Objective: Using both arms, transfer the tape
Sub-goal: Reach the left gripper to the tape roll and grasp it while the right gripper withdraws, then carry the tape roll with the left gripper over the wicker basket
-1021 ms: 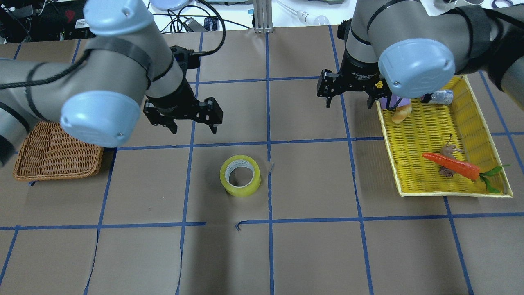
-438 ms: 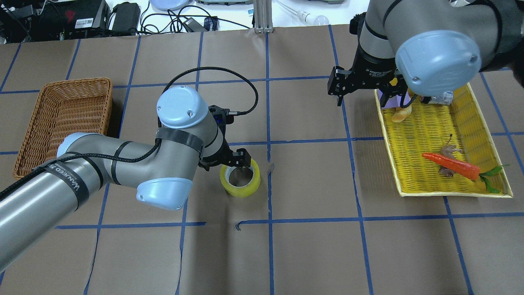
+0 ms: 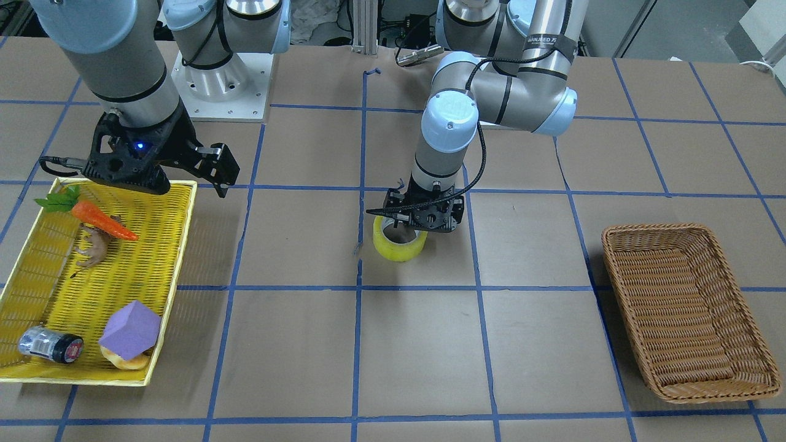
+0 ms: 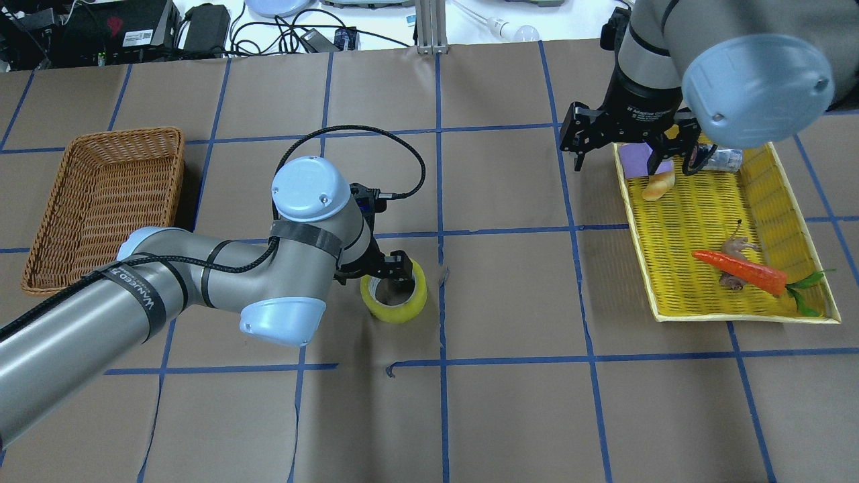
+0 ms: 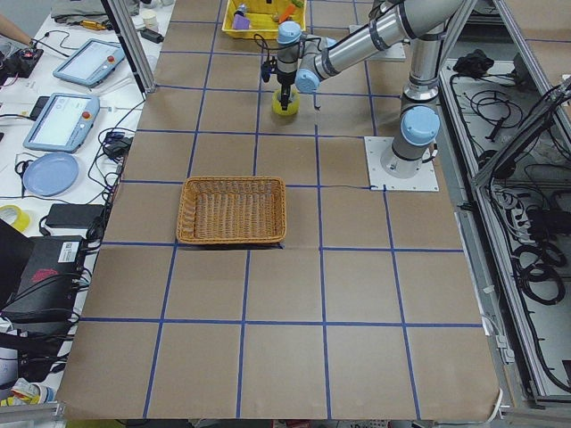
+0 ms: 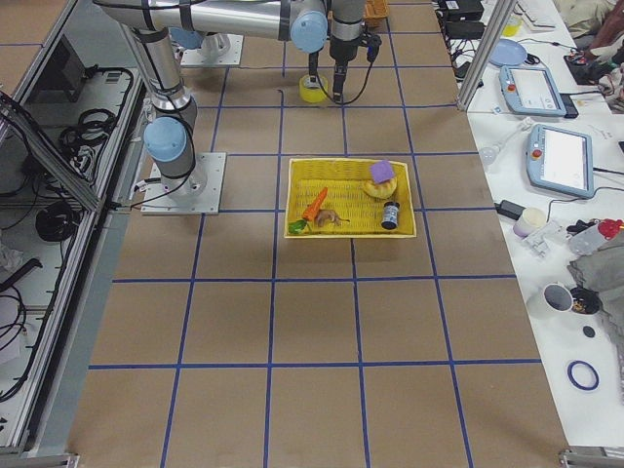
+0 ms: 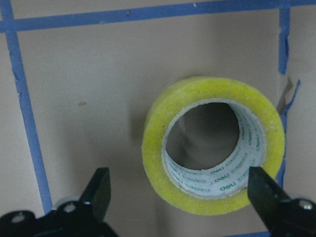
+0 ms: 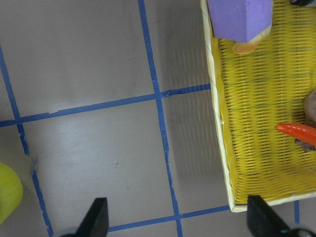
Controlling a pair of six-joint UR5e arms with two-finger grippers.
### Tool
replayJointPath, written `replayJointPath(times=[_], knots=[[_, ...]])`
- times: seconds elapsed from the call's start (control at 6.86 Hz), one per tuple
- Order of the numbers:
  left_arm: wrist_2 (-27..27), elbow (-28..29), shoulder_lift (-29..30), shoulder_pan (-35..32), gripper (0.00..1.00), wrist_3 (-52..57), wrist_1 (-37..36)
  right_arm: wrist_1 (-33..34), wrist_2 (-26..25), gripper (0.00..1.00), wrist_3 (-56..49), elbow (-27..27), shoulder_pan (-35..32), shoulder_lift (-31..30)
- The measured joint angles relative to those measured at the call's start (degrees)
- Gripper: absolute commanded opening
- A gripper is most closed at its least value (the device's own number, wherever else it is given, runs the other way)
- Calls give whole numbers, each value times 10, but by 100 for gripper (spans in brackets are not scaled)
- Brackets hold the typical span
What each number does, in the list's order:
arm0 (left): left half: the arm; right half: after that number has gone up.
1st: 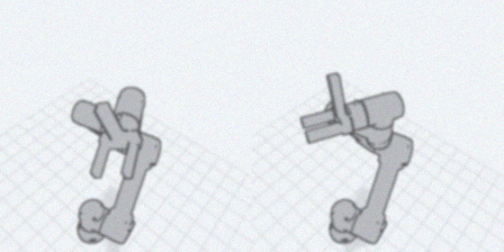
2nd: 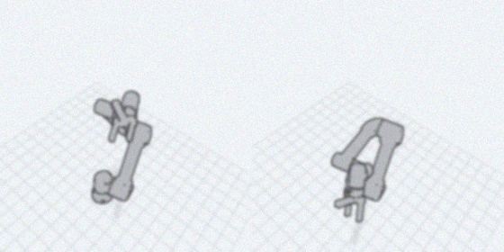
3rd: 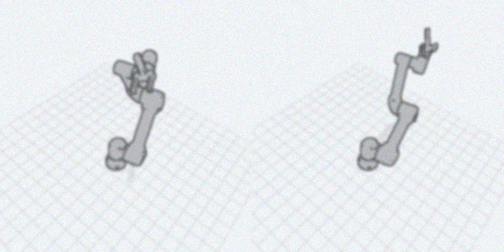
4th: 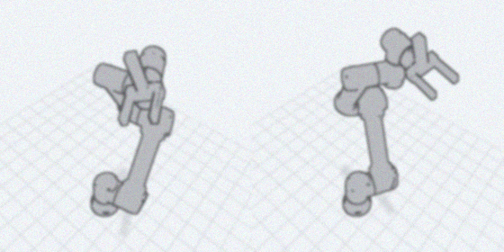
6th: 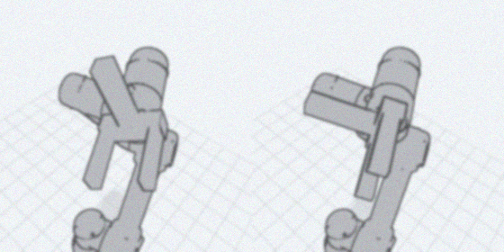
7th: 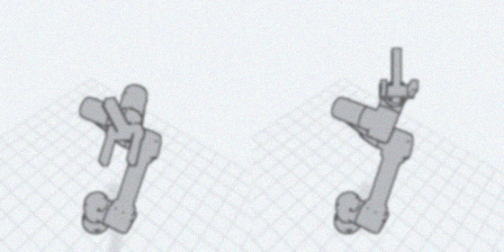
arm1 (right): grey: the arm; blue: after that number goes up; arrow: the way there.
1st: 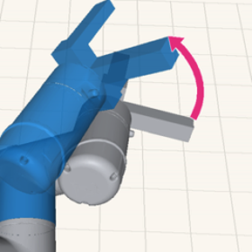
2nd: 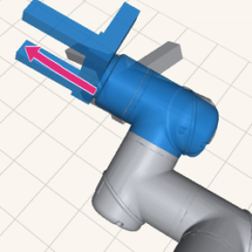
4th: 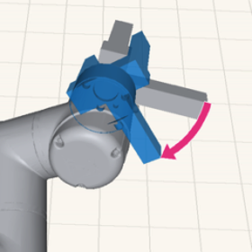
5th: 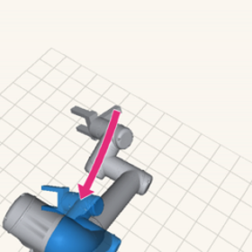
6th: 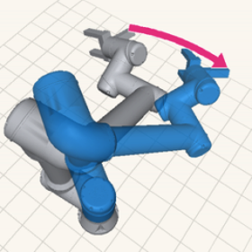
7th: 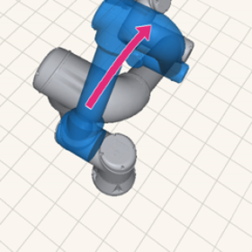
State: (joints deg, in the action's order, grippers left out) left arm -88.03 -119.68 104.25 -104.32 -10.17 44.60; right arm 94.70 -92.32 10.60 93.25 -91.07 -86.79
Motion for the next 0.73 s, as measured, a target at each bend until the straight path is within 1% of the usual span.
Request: replayJointPath(times=[0.15, 0.29, 0.44, 0.58, 0.73], knots=[[-2, 0, 12, 0, 90, -1, -13, -4, 0, 100, 0, 0, 1, -7], [-3, -1, 20, 0, 43, -4, -20, -6, 1, 100, 0, 1, 1, -12], [-3, -1, 25, 0, 2, -8, -21, -8, 2, 100, 0, 1, 1, -14], [-1, -1, 28, 1, 0, -18, -16, -9, 2, 100, 1, 1, 0, -16], [5, 0, 29, 2, 0, -37, -7, -10, 2, 100, 1, 1, 0, -16]])
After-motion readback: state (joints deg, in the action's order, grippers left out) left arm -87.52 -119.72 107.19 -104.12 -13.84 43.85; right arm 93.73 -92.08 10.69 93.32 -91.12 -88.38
